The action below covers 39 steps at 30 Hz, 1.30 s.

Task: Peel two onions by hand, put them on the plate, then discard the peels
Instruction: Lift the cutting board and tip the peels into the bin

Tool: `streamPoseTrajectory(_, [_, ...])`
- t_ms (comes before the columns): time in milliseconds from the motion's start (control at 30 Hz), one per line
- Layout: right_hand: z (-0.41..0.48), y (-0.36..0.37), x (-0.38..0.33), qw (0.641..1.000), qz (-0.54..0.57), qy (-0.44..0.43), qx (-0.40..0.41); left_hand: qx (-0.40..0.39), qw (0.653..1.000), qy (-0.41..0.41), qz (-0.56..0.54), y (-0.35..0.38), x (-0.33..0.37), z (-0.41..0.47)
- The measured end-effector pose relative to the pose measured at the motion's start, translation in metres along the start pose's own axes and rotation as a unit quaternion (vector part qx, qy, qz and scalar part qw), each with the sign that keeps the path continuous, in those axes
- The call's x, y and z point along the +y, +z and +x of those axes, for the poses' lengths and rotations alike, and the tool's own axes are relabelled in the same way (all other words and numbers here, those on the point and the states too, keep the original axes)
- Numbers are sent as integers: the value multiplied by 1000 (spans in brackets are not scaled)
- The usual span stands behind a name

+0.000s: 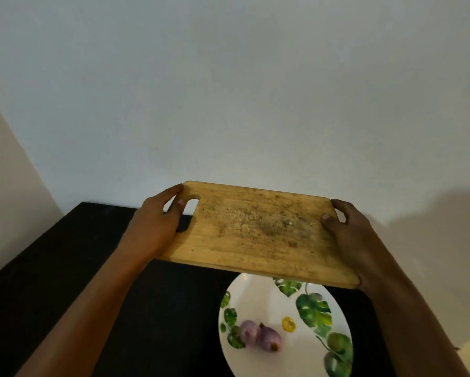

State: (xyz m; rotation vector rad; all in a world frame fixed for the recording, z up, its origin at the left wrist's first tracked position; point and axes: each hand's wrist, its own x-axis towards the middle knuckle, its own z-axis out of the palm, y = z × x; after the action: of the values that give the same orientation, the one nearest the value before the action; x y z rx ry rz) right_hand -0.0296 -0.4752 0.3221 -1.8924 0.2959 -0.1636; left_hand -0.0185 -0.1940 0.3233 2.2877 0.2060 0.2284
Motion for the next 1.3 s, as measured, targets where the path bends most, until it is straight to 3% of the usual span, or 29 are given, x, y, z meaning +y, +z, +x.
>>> streamPoseTrajectory(400, [-11,117,-28,999,20,21,22,4,999,46,7,-75,-77,63])
streamPoseTrajectory(567, [-14,148,-19,1000,11,12,19,20,997,66,-17,-70,-106,64])
streamPoseTrajectory(800, [-21,196,29,998,-56,31,-1,-6,1000,1,18,-35,-181,51])
streamPoseTrajectory(1033, [-28,231,71,990,-83,107,-34,0,997,-55,59,-17,-221,37])
streamPoseTrajectory(1300, [-41,251,100,965,-160,186,-87,-59,985,-125,99,-6,-256,23])
